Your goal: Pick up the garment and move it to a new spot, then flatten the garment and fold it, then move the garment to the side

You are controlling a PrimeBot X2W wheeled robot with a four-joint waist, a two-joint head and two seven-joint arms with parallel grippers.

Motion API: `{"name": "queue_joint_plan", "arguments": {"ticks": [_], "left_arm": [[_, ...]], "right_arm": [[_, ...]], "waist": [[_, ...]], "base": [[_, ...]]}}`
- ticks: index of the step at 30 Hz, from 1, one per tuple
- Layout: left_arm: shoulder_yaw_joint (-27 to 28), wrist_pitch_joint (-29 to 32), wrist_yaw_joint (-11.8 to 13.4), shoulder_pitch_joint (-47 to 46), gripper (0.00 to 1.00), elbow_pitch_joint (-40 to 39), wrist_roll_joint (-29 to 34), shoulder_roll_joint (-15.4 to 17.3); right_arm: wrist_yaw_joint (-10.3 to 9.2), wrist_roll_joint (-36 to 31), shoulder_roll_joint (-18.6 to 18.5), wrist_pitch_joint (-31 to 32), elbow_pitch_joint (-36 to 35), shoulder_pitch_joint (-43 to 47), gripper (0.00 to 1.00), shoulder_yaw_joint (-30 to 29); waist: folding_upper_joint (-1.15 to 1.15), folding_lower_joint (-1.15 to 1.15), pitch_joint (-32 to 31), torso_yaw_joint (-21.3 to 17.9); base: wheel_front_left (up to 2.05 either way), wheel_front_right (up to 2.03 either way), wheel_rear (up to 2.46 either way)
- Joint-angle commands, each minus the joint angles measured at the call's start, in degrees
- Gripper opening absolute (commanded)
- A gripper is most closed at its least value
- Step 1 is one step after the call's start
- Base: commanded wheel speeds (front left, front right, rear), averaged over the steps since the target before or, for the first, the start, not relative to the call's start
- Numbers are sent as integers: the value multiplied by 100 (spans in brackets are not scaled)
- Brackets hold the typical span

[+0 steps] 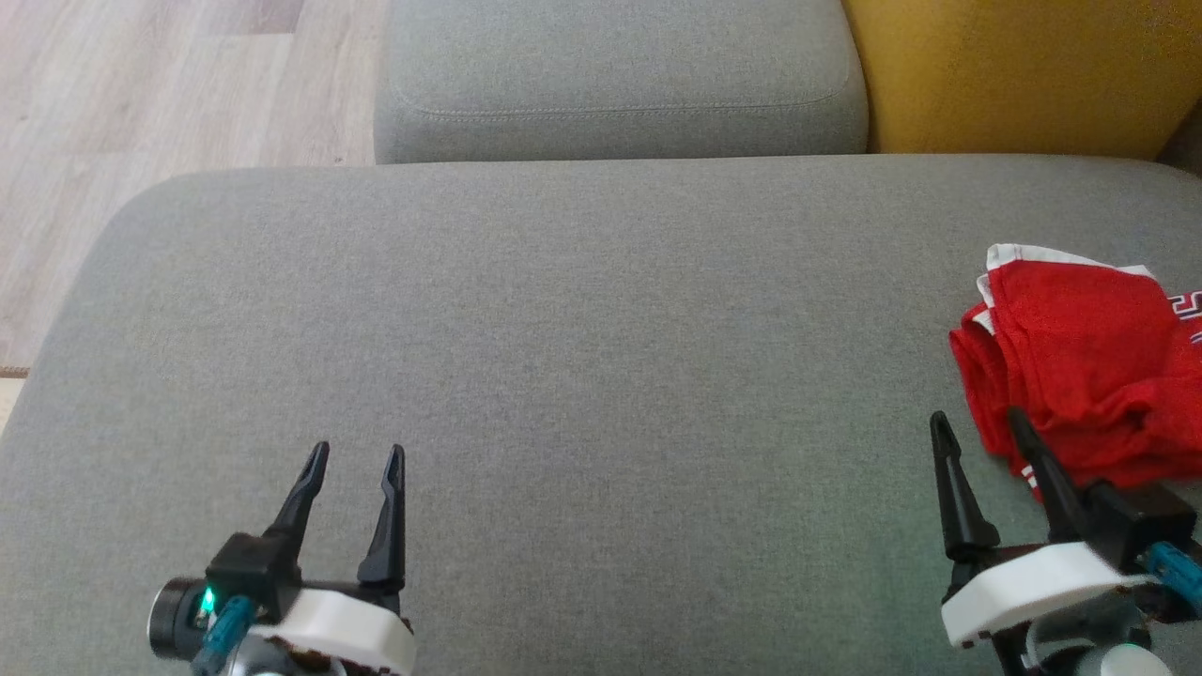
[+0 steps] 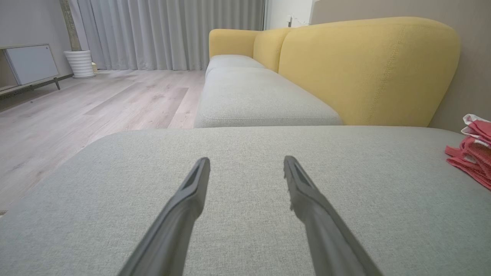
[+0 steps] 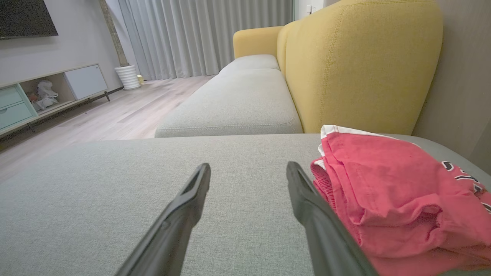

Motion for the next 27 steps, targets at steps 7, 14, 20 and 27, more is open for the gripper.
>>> {"name": "queue_joint_plan", "arguments": {"ticks": [7, 14, 20, 27], "left_arm": [[114, -7, 68, -224, 100, -136, -40, 63], [-140, 1, 23, 43, 0, 243, -26, -30], [-60, 94, -15, -8, 0, 258, -440, -38], [38, 206, -60, -77, 0, 289, -921, -43]], "right_arm": [[37, -41, -27, 56, -252, -84, 100, 145], [-3, 2, 1, 45, 185, 28, 0, 21], [-1, 435, -21, 28, 240, -23, 0, 24], [1, 940, -51, 18, 343, -115, 0, 23]], "waist": [[0, 0, -8, 10], [0, 0, 8, -1], [0, 0, 17, -19], [0, 0, 27, -41]], "base": [[0, 0, 0], [0, 0, 0], [0, 0, 0], [0, 0, 0]]}}
